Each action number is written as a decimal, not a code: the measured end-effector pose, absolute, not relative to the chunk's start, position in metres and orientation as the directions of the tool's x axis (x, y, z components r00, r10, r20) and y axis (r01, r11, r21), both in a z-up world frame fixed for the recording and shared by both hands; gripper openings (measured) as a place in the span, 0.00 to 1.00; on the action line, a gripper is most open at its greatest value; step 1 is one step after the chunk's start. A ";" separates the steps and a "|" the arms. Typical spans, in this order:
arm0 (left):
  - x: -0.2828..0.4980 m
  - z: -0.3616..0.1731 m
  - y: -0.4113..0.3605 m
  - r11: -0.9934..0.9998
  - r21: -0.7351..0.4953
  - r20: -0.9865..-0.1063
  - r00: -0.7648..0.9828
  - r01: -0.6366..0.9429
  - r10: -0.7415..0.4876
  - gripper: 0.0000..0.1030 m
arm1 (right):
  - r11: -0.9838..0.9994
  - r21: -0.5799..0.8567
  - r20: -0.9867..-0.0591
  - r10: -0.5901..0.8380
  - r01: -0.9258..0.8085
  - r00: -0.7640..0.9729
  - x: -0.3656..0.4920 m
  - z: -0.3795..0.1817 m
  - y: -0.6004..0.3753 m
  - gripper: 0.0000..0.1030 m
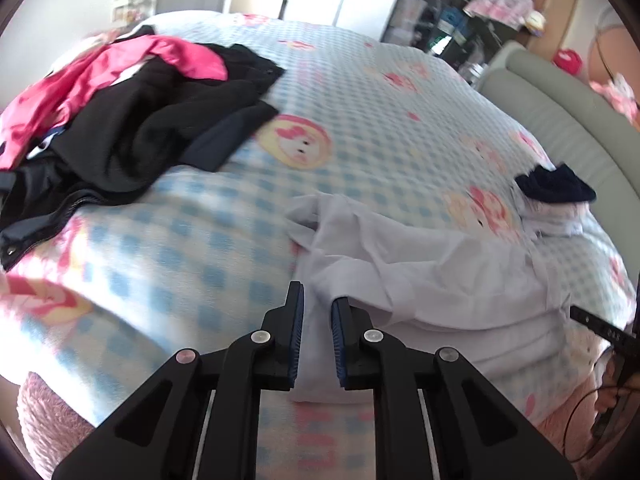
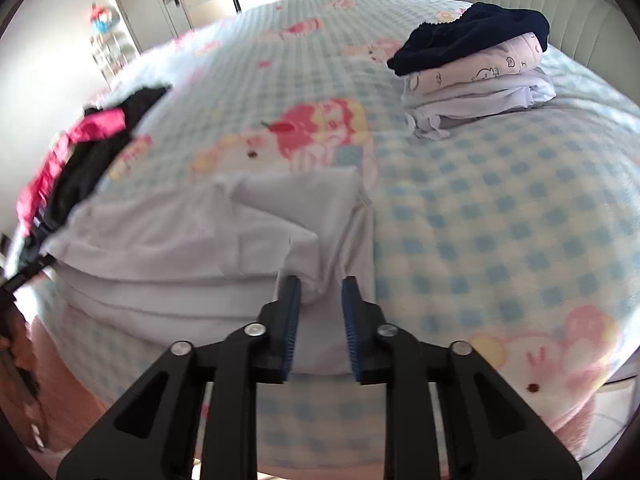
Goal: Fold clothes
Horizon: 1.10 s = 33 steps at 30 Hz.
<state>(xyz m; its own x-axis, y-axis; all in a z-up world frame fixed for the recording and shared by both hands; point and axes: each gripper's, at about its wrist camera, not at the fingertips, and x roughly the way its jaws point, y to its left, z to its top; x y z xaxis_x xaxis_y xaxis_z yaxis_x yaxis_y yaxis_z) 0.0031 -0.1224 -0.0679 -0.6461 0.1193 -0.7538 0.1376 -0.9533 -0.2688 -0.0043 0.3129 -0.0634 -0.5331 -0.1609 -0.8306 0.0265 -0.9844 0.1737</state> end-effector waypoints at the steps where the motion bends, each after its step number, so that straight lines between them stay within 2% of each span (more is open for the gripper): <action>1: 0.004 -0.069 -0.125 -0.950 -0.276 -0.757 -0.642 0.145 0.122 0.14 | -0.984 0.174 -0.836 -0.162 0.027 -0.524 -0.005 -0.065 0.311 0.23; 7: 0.006 -0.075 -0.124 -0.956 -0.251 -0.776 -0.622 0.152 0.105 0.14 | -0.980 0.186 -0.833 -0.199 0.076 -0.517 -0.001 -0.063 0.299 0.24; 11: 0.006 -0.073 -0.124 -0.954 -0.245 -0.769 -0.634 0.172 0.083 0.14 | -0.988 0.134 -0.860 -0.154 0.076 -0.486 -0.004 -0.070 0.288 0.23; 14: 0.007 -0.064 -0.128 -0.947 -0.269 -0.749 -0.656 0.175 0.092 0.11 | -0.997 0.070 -0.878 -0.073 0.023 -0.473 -0.013 -0.081 0.292 0.19; 17: 0.011 -0.054 -0.132 -0.937 -0.303 -0.729 -0.675 0.172 0.112 0.10 | -0.997 0.072 -0.882 -0.067 0.008 -0.466 -0.017 -0.082 0.295 0.19; 21: 0.015 -0.044 -0.135 -0.912 -0.381 -0.710 -0.679 0.150 0.185 0.06 | -0.994 -0.098 -0.858 0.065 0.039 -0.509 -0.017 -0.073 0.277 0.16; 25: 0.021 -0.042 -0.131 -0.928 -0.342 -0.727 -0.667 0.145 0.164 0.06 | -0.962 -0.273 -0.762 0.233 -0.027 -0.605 -0.003 -0.045 0.274 0.14; 27: 0.021 -0.054 -0.132 -0.936 -0.318 -0.755 -0.637 0.153 0.152 0.06 | -0.949 -0.309 -0.736 0.281 -0.064 -0.616 0.006 -0.035 0.280 0.14; 29: 0.018 -0.076 -0.134 -0.929 -0.334 -0.798 -0.572 0.159 0.189 0.06 | -0.965 -0.248 -0.781 0.248 -0.079 -0.574 0.008 -0.041 0.295 0.14; 33: 0.020 -0.097 -0.125 -0.930 -0.337 -0.833 -0.506 0.146 0.223 0.06 | -0.997 0.000 -0.854 0.037 -0.071 -0.519 0.011 -0.055 0.319 0.14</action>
<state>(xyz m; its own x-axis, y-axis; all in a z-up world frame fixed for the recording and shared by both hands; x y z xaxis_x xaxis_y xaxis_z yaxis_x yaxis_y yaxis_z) 0.0204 -0.1248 -0.0965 -0.5062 0.2225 -0.8332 0.1456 -0.9302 -0.3369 0.0113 0.3190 -0.0552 -0.5187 0.0373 -0.8541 -0.0709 -0.9975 -0.0005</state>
